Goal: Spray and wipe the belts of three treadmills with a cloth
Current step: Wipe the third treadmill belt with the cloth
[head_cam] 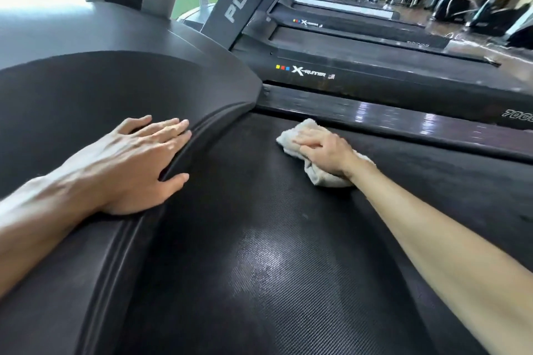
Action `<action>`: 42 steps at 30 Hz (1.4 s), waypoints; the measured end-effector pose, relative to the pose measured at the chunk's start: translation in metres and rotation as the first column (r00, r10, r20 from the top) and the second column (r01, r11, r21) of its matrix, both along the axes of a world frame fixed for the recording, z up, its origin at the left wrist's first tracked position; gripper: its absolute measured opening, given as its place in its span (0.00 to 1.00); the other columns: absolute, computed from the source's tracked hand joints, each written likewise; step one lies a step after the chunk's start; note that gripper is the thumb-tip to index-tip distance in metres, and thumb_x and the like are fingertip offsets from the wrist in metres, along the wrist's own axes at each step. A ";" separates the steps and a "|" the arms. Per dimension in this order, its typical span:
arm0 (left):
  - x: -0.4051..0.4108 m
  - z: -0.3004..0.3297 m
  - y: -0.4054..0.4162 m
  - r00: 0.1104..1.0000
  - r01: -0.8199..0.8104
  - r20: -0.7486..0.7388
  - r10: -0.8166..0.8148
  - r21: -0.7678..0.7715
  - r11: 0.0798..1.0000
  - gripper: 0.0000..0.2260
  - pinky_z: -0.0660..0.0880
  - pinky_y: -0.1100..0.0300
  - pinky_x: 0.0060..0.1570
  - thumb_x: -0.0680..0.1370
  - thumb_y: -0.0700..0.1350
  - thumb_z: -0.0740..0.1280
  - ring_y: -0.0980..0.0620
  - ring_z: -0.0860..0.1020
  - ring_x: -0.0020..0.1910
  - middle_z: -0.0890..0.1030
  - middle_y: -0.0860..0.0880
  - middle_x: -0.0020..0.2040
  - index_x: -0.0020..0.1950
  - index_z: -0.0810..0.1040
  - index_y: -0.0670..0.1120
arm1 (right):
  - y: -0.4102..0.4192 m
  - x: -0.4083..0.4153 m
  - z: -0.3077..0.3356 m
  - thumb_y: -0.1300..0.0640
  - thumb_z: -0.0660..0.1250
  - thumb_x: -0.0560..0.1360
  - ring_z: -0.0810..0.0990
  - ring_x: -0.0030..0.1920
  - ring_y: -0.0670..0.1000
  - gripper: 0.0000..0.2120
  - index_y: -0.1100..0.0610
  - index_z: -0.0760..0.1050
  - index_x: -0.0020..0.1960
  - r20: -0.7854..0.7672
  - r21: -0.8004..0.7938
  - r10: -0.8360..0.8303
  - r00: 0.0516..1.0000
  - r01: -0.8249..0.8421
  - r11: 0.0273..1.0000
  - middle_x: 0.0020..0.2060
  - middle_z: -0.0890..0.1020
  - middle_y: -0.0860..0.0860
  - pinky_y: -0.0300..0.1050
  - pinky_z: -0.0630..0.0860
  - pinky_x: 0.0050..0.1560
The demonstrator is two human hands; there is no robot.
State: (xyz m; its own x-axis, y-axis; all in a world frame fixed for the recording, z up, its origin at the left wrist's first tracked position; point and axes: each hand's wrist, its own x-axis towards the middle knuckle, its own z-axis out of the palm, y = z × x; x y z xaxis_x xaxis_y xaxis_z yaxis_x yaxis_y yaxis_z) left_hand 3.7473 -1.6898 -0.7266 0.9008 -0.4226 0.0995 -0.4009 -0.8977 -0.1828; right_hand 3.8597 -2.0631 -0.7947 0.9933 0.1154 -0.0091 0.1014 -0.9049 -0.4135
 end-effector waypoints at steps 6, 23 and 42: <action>-0.001 -0.003 -0.003 0.992 0.122 -0.039 -0.124 -0.054 0.991 0.38 0.44 0.58 0.78 0.75 0.68 0.44 0.65 0.50 0.79 0.56 0.59 0.81 0.82 0.60 0.53 | -0.043 -0.017 0.000 0.29 0.56 0.78 0.77 0.60 0.51 0.17 0.32 0.80 0.56 0.099 0.010 -0.291 0.952 0.291 0.957 0.52 0.82 0.36 0.51 0.74 0.61; -0.020 -0.014 -0.031 0.943 0.264 -0.196 -0.269 -0.052 0.963 0.36 0.42 0.64 0.78 0.75 0.67 0.40 0.70 0.50 0.78 0.55 0.66 0.80 0.81 0.57 0.60 | -0.075 -0.023 0.009 0.24 0.48 0.72 0.81 0.60 0.53 0.24 0.28 0.76 0.57 0.052 0.004 -0.306 0.951 0.306 0.952 0.52 0.84 0.38 0.55 0.76 0.61; -0.015 -0.015 -0.031 0.950 0.270 -0.135 -0.281 -0.089 0.959 0.27 0.47 0.66 0.76 0.83 0.59 0.57 0.65 0.55 0.78 0.57 0.64 0.80 0.82 0.58 0.58 | -0.043 0.011 0.004 0.27 0.47 0.76 0.73 0.68 0.59 0.19 0.26 0.76 0.50 0.062 -0.080 -0.338 0.939 0.342 0.936 0.61 0.78 0.46 0.56 0.72 0.66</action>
